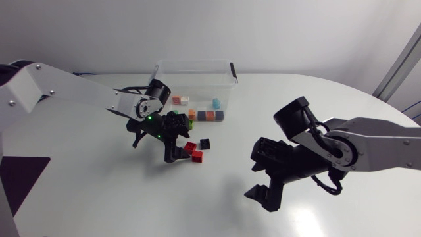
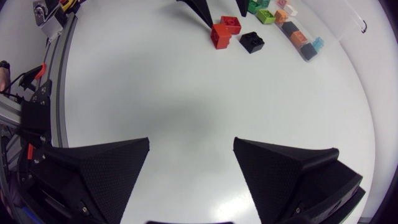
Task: Place the duplo bricks in the container
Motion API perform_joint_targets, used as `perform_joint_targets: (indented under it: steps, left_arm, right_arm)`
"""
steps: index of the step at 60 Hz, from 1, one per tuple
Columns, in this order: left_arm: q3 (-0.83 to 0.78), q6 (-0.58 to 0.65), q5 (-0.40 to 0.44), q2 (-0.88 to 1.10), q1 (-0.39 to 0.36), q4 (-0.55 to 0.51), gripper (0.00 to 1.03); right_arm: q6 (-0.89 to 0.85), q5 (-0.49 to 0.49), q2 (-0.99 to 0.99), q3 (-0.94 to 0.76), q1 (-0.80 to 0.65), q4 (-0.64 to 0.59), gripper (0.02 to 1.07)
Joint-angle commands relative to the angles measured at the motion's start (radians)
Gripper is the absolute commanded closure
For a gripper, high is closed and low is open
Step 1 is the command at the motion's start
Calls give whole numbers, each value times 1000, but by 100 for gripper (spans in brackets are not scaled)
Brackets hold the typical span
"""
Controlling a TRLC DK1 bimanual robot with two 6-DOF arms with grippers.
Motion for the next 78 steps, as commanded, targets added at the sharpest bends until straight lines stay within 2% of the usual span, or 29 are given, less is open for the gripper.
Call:
perform_joint_targets:
  steps: [1,7,15,30,38,45,53,65,73,78]
  left_arm:
    - [49,63,26,47,5,-38,12]
    - [82,89,35,76,4,-78,18]
    - [118,114,44,106,4,-136,36]
    - [167,121,74,126,10,-217,43]
    - [225,149,81,160,13,-323,47]
    - [237,166,103,165,14,-363,56]
    - [263,164,123,154,27,-426,57]
    - [217,152,144,79,53,-438,58]
    - [154,141,158,20,56,-432,58]
    - [119,109,161,2,50,-383,55]
  right_arm:
    - [-31,-23,18,25,7,10,7]
    - [-31,-24,41,35,12,22,7]
    - [-31,-24,75,51,22,25,7]
    - [-34,-21,103,78,42,34,10]
    - [-28,-26,133,107,48,39,15]
    - [-23,-35,161,132,52,41,15]
    - [-22,-44,175,161,61,45,15]
    - [-31,-46,227,198,111,57,15]
    - [-42,-41,281,235,136,62,15]
    - [-52,-41,304,250,137,62,15]
